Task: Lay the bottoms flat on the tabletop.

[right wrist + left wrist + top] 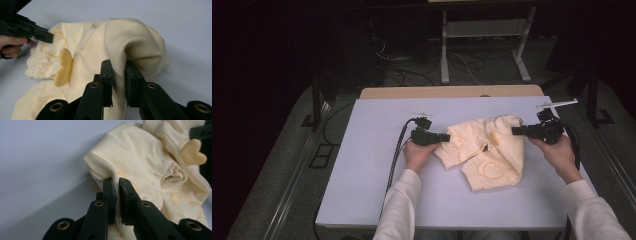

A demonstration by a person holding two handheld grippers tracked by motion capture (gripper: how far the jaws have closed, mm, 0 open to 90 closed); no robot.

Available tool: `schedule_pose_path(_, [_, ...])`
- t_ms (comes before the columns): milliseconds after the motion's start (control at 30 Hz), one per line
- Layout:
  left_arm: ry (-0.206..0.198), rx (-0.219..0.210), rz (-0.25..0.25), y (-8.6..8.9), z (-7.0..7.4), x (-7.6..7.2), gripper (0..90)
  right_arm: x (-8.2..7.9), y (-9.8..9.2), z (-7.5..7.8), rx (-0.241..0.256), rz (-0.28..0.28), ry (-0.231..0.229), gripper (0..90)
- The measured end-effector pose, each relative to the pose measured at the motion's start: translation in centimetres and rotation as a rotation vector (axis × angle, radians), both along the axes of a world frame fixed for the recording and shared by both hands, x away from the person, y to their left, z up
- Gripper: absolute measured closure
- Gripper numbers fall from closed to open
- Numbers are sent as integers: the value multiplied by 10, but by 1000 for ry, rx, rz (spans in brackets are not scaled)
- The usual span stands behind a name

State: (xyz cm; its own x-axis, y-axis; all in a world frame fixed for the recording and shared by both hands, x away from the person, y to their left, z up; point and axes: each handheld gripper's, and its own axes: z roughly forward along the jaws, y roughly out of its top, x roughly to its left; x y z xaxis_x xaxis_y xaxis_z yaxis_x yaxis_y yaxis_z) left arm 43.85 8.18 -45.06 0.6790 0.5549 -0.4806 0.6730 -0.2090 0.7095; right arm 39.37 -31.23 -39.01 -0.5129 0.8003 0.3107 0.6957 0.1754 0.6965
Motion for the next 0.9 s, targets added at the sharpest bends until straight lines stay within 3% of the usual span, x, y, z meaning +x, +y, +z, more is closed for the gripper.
schedule_pose_path(100, [-14,-16,-2,2,5,-2,839,0,-4,-3,-12,-28,27,733])
schedule_pose_path(167, [-16,-50,4,5,10,-3,841,-1,-5,-1,-30,-51,33,702])
schedule_pose_path(300, [-42,-96,16,12,20,-5,845,-5,-3,9,-76,-105,8,629])
schedule_pose_path(367, [-49,-121,23,14,25,-6,846,-7,0,15,-75,-122,-17,594])
schedule_pose_path(433, [-68,-134,22,16,29,-8,848,-5,4,17,-62,-114,-13,593])
schedule_pose_path(500, [-82,-145,19,19,35,-10,850,1,10,14,-84,-116,26,616])
schedule_pose_path(567, [-89,-151,15,22,39,-12,851,10,15,8,-47,-86,56,772])
schedule_pose_path(600, [-96,-145,14,24,41,-13,852,13,17,6,-28,-85,60,804])
schedule_pose_path(900, [-181,-170,62,60,73,-26,854,36,48,20,7,-45,-7,821])
